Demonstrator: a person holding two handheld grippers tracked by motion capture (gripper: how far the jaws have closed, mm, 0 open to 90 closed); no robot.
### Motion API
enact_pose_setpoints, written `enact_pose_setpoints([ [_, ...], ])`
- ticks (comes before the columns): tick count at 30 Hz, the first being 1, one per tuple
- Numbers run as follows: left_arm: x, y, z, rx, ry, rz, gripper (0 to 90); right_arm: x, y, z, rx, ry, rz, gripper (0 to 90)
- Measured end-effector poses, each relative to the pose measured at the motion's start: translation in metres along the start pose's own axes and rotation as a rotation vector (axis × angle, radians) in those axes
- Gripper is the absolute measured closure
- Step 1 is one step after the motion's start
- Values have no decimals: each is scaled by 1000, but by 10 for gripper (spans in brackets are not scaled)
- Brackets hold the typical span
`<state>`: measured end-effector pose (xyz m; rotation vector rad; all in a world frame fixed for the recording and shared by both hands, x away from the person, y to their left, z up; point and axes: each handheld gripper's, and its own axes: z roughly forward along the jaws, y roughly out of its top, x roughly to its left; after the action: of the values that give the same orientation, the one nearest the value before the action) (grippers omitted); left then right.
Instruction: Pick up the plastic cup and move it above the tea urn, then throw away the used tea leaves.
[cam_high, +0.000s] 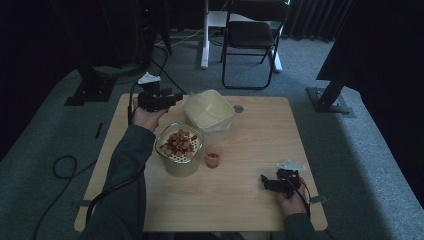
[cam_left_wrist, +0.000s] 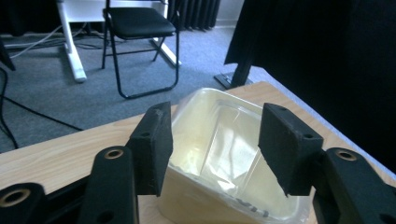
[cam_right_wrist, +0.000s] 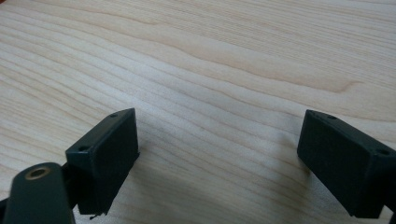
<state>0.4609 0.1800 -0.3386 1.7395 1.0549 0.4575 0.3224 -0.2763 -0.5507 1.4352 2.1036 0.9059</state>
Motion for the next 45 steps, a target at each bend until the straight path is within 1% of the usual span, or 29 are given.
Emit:
enact_pose_setpoints([
  [3, 4, -2, -4, 5, 9, 1, 441, 0, 0, 0, 0, 0, -1, 120],
  [7, 11, -9, -8, 24, 30, 6, 438, 0, 0, 0, 0, 0, 0, 120],
  [11, 21, -19, -15, 33, 57, 6, 432, 0, 0, 0, 0, 0, 0, 119],
  [14, 28, -26, -20, 38, 72, -2, 429, 0, 1, 1, 0, 4, -4, 119],
  [16, 34, -31, -23, 37, 76, -18, 428, 0, 1, 1, 1, 10, -12, 123],
  [19, 41, -39, -26, 44, 91, -35, 428, -1, 3, 1, 0, 21, -24, 157],
  [22, 47, -46, -28, 57, 104, -41, 428, 1, 6, 0, 18, -1, -12, 243],
  [23, 50, -49, -28, 61, 110, -48, 428, 3, 8, -1, 21, -25, -25, 264],
  [24, 52, -51, -28, 62, 114, -54, 428, 6, 10, -2, 22, -51, -38, 288],
  [25, 54, -53, -28, 66, 117, -59, 428, 9, 13, -3, 12, -43, -40, 312],
  [26, 54, -53, -28, 66, 117, -59, 428, 12, 16, -4, 4, -22, -42, 320],
  [27, 58, -57, -29, 70, 123, -71, 427, 17, 19, -5, -1, -10, -48, 319],
  [28, 60, -58, -29, 69, 126, -75, 428, 22, 23, -5, -7, -2, -65, 316],
  [29, 61, -59, -30, 70, 129, -77, 428, 27, 27, -5, -11, 9, -71, 304],
  [30, 61, -60, -30, 69, 130, -79, 427, 33, 32, -4, -15, 16, -79, 277],
  [32, 62, -62, -31, 69, 136, -80, 426, 44, 40, -1, -18, 25, -99, 248],
  [34, 63, -63, -33, 67, 138, -84, 425, 55, 48, 4, -22, 23, -133, 242],
  [35, 64, -63, -34, 68, 142, -84, 424, 61, 52, 6, -27, 34, -144, 234],
  [37, 66, -63, -37, 62, 149, -91, 424, 72, 58, 12, -34, 58, -161, 228],
  [39, 68, -63, -41, 55, 152, -96, 425, 82, 64, 17, -35, 96, -182, 224],
  [40, 68, -63, -42, 53, 156, -95, 424, 87, 66, 19, -45, 107, -191, 233],
  [41, 69, -63, -43, 50, 156, -97, 424, 92, 69, 20, -52, 133, -200, 234],
  [43, 70, -65, -45, 46, 155, -102, 425, 102, 72, 24, -80, 170, -218, 228],
  [44, 70, -65, -45, 48, 155, -103, 425, 106, 74, 26, -88, 204, -226, 228],
  [45, 71, -66, -45, 49, 156, -101, 425, 108, 76, 29, -91, 221, -225, 224],
])
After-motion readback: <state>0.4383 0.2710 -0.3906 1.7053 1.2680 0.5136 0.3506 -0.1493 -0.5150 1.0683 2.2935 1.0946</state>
